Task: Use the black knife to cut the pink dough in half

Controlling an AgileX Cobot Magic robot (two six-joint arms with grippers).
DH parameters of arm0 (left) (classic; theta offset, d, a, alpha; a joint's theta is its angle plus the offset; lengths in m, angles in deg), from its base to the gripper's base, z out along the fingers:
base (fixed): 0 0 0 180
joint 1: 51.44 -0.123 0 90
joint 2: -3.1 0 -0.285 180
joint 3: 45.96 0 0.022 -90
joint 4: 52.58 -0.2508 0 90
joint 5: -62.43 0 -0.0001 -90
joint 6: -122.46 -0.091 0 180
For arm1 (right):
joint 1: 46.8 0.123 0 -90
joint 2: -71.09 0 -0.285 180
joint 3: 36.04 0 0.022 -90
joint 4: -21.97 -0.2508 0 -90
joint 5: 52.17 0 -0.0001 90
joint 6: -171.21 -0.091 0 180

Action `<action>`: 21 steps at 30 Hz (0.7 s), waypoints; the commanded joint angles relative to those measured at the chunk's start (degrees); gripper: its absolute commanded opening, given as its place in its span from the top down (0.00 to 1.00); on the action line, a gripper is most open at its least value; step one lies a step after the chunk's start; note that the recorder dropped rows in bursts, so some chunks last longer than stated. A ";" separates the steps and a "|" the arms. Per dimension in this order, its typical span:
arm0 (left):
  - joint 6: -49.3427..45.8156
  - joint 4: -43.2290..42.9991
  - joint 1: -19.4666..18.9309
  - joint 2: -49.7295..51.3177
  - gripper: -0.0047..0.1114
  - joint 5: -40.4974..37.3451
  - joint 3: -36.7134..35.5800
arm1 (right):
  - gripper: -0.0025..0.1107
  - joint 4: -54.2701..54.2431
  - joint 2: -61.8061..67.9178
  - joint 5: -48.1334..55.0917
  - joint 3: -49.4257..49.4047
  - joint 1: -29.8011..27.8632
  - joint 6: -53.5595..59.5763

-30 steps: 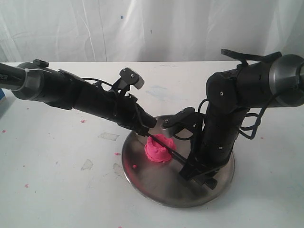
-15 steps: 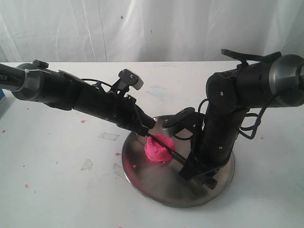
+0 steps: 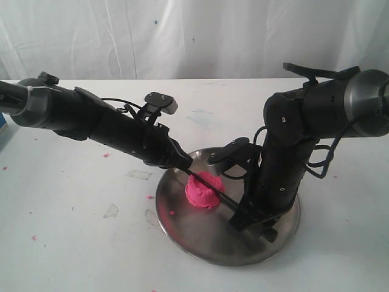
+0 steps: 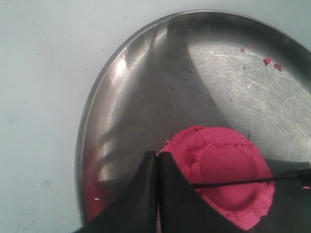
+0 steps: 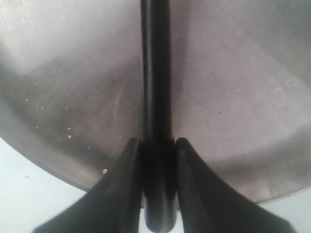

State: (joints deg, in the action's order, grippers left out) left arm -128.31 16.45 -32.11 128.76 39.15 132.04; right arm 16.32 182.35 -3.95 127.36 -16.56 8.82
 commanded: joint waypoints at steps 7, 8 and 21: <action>0.29 -0.16 0.07 -0.48 0.96 1.83 -1.19 | 0.98 -0.12 -0.05 -0.57 -0.16 -0.02 0.23; 0.29 -0.16 0.07 -0.47 0.96 1.99 -1.18 | 0.98 -0.12 -0.05 -0.57 -0.16 -0.02 0.23; -1.40 -0.16 0.07 -0.47 0.96 3.09 -1.18 | 0.98 -1.23 -0.05 -0.81 -0.16 -0.02 -0.01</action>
State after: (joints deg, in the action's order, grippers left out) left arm -129.01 16.55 -32.11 128.64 42.63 131.40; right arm 15.63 182.35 -3.95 127.36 -16.56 8.82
